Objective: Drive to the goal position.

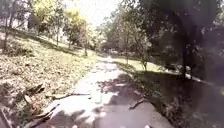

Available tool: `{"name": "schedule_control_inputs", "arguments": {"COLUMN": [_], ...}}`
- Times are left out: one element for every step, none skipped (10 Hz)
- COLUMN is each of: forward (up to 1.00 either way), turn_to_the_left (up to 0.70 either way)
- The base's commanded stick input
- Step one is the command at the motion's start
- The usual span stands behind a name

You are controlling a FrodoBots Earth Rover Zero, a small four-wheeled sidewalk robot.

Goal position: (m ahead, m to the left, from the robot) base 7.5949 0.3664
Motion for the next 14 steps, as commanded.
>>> {"name": "schedule_control_inputs", "arguments": {"forward": [0.45, 0.45, 0.45, 0.45, 0.45, 0.45, 0.45, 0.45, 0.45, 0.45, 0.45, 0.45, 0.45, 0.45], "turn_to_the_left": [0.01, 0.27, 0.27, 0.27, 0.27, 0.05, 0.00, 0.00, 0.00, 0.00, 0.00, 0.00, 0.00, 0.00]}}
